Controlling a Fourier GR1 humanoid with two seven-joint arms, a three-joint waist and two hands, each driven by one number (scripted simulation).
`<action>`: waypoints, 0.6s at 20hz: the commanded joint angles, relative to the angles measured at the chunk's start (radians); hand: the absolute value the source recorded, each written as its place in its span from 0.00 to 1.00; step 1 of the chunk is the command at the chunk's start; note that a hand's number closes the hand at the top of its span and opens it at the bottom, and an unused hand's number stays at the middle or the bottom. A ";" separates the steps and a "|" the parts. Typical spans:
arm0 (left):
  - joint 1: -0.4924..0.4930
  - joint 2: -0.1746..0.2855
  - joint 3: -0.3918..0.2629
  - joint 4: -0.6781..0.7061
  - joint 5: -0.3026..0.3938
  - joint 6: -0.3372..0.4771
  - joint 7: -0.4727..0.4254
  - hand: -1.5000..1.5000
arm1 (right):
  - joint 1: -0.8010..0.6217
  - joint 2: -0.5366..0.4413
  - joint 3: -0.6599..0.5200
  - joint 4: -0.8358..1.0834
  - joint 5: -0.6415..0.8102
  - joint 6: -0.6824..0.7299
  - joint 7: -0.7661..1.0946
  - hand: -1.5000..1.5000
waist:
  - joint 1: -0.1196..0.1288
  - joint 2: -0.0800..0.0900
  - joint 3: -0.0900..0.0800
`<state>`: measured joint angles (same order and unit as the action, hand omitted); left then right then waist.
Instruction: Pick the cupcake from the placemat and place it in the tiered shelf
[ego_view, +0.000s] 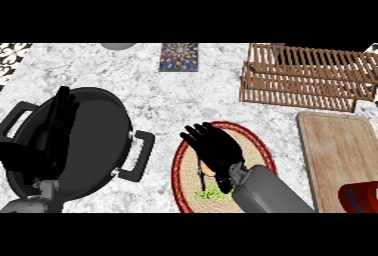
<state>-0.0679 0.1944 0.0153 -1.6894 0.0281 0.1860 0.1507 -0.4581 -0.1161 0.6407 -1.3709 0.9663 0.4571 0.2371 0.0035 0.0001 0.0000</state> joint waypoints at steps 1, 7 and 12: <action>0.052 -0.012 0.020 0.007 0.014 -0.035 -0.054 0.50 | 0.021 0.021 -0.025 0.068 0.050 -0.007 -0.042 0.00 | 0.001 0.000 0.000; -0.034 -0.001 0.038 -0.017 -0.009 -0.008 0.048 0.50 | 0.095 -0.054 0.043 0.076 0.140 -0.081 -0.154 1.00 | -0.002 0.000 0.000; -0.040 -0.002 0.056 0.026 -0.004 -0.027 0.019 0.50 | 0.105 -0.046 -0.029 0.066 0.181 -0.150 -0.112 1.00 | -0.009 -0.001 0.000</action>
<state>-0.0885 0.1951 0.0594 -1.6876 0.0311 0.1533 0.1752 -0.4387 -0.1163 0.6287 -1.2806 1.1050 0.3918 0.1032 0.0024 -0.0035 -0.0012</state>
